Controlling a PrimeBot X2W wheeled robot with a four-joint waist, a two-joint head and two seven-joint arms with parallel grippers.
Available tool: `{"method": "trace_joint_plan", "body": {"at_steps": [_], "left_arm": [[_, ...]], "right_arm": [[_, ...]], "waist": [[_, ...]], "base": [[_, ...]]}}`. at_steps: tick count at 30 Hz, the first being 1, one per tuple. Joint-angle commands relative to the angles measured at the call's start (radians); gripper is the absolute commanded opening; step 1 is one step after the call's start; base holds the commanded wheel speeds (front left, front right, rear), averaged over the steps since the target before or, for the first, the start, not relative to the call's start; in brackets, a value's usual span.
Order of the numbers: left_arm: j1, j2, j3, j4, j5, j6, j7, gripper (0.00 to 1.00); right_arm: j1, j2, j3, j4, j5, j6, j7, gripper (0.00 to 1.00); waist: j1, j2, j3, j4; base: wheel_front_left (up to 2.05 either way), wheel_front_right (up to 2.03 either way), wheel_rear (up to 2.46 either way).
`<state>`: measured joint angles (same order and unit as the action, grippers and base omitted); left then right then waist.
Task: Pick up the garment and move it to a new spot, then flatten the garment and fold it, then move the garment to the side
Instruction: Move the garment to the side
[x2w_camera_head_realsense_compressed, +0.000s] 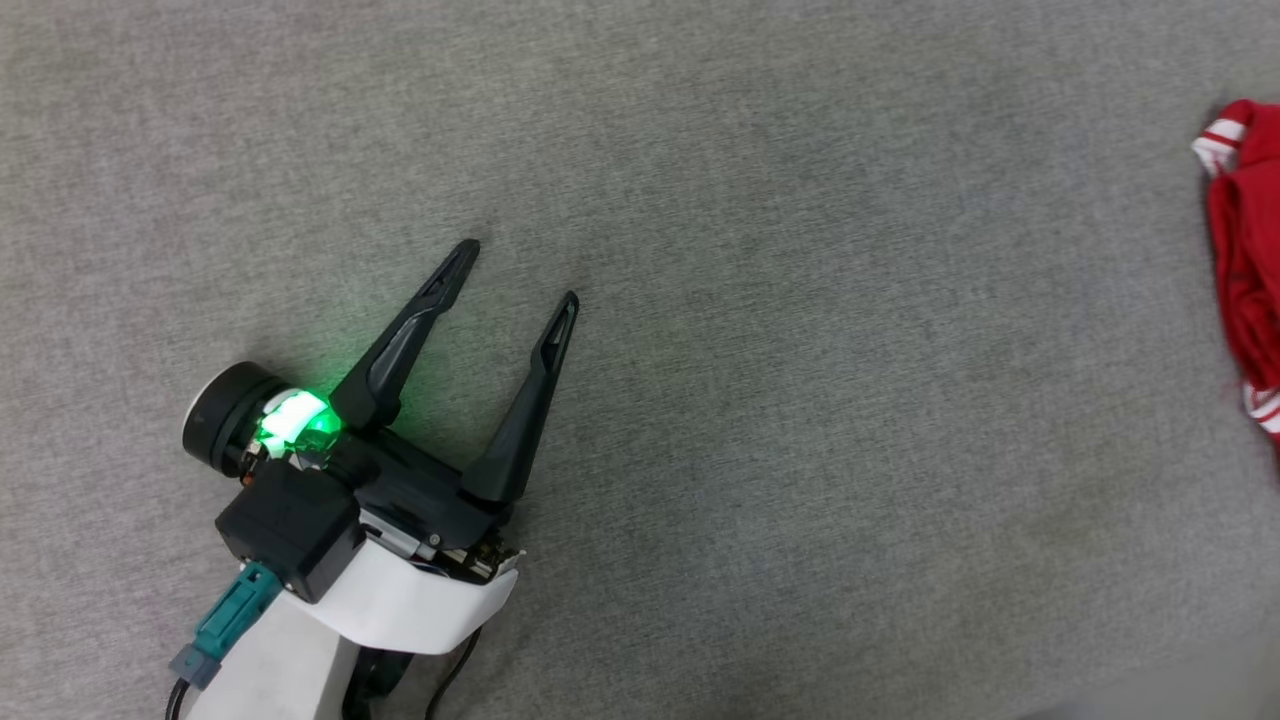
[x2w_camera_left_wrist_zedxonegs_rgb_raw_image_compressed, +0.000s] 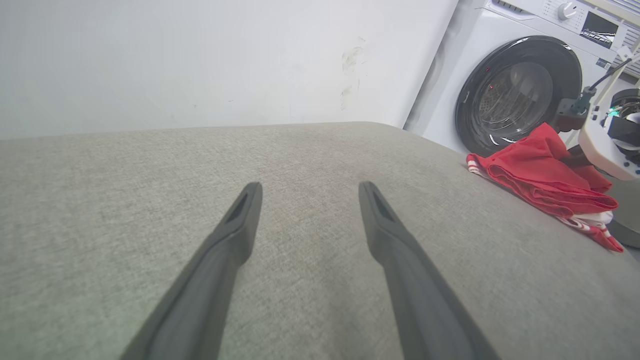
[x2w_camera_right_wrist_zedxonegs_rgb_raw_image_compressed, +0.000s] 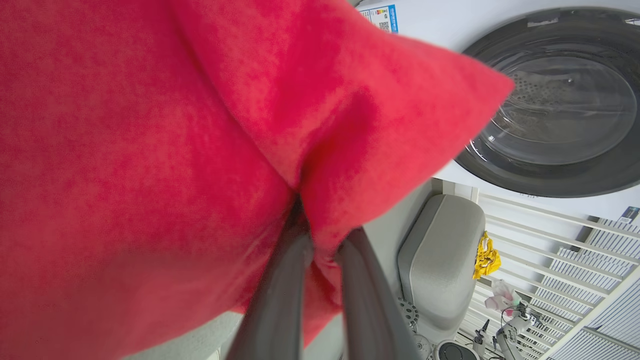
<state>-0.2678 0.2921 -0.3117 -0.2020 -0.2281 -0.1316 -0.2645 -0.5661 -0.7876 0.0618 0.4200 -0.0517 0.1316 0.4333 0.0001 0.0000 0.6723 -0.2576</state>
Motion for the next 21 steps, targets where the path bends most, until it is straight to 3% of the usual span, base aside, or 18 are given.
{"method": "trace_joint_plan", "body": {"at_steps": [1,5,6,7,13,21], "left_arm": [[-0.001,0.006,0.013,0.016,0.003,0.003,0.001,1.0],[0.014,-0.002,0.016,0.015,0.002,0.002,0.002,1.0],[0.018,-0.005,0.016,0.017,0.003,0.002,0.002,1.0],[0.021,-0.009,0.017,0.017,0.005,0.002,0.002,1.0],[0.032,-0.053,0.029,0.021,-0.003,0.002,0.001,1.0],[0.095,-0.1,0.103,0.055,-0.009,0.002,-0.001,1.0]], "right_arm": [[-0.022,0.0,-0.013,0.015,-0.009,-0.002,-0.012,0.0],[-0.033,0.016,-0.036,0.064,-0.038,-0.002,-0.044,0.0],[-0.036,0.02,-0.04,0.07,-0.044,-0.002,-0.046,0.29],[-0.038,0.027,-0.05,0.083,-0.044,-0.002,-0.033,1.0],[-0.036,0.048,-0.061,0.041,-0.067,-0.002,-0.046,1.0],[-0.015,0.108,-0.062,-0.099,-0.011,-0.002,-0.098,1.0]], "waist": [[-0.0001,0.0,0.004,0.008],[-0.0001,0.0,-0.002,0.019],[-0.0001,0.0,-0.007,0.022],[-0.0001,0.0,-0.015,0.024],[-0.0001,0.0,-0.104,0.046],[-0.0001,0.0,-0.27,0.086]], "base": [[0.0,0.0,0.0],[0.0,0.0,0.0],[0.0,0.0,0.0],[0.0,0.0,0.0],[0.0,0.0,0.0],[0.0,0.0,0.0]]}}
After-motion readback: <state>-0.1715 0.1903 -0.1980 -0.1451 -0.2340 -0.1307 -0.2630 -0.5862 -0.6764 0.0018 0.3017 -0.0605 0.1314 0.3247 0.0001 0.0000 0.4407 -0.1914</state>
